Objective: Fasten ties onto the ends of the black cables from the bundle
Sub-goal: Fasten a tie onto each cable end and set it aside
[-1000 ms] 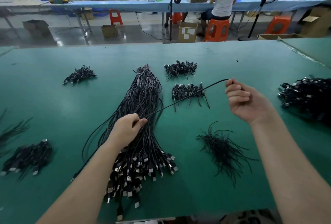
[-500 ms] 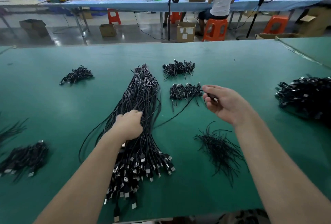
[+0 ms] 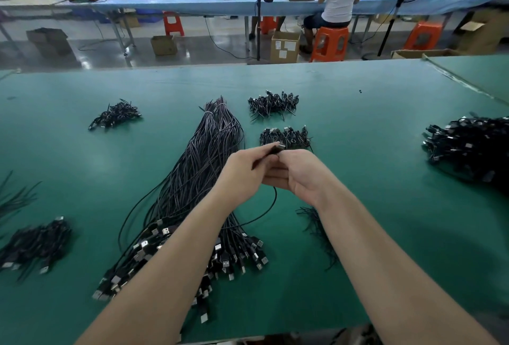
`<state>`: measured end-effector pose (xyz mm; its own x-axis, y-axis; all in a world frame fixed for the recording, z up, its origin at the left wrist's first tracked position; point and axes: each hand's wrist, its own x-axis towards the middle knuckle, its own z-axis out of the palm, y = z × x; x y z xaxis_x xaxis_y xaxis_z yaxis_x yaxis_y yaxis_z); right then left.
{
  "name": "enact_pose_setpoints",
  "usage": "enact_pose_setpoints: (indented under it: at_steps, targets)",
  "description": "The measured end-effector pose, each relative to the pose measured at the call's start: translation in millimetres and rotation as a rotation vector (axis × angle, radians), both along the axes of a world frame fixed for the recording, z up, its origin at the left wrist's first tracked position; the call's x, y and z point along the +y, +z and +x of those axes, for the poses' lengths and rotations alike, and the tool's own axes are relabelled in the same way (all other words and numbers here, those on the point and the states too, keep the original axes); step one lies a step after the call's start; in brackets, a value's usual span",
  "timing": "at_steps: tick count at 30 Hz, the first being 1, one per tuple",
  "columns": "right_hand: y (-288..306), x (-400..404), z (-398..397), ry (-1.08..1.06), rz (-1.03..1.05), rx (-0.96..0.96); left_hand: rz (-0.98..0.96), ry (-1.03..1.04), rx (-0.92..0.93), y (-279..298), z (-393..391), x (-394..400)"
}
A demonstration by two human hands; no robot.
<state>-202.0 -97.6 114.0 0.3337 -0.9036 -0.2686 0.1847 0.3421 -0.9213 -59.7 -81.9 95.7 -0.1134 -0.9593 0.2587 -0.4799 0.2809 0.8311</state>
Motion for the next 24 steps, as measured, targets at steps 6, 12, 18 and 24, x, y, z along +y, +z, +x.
enact_pose_setpoints:
  at_steps: [6, 12, 18, 24]
  targets:
    - [-3.4, 10.0, 2.0, 0.131, -0.032, 0.120, 0.155, 0.127, 0.332, -6.0, 5.4, -3.2]
    - [-21.1, 12.5, 12.5, 0.187, -0.300, 0.515, 0.395, -0.009, 0.743, -1.0, 10.2, 2.4]
    - [-23.6, 11.5, 12.0, 0.233, -0.270, 0.420, 0.353, -0.091, 0.805, -2.6, 17.5, 7.0]
    - [-39.5, 15.3, 2.9, 0.375, 0.008, 0.120, 0.358, -0.152, 1.170, 4.1, 30.0, 3.1]
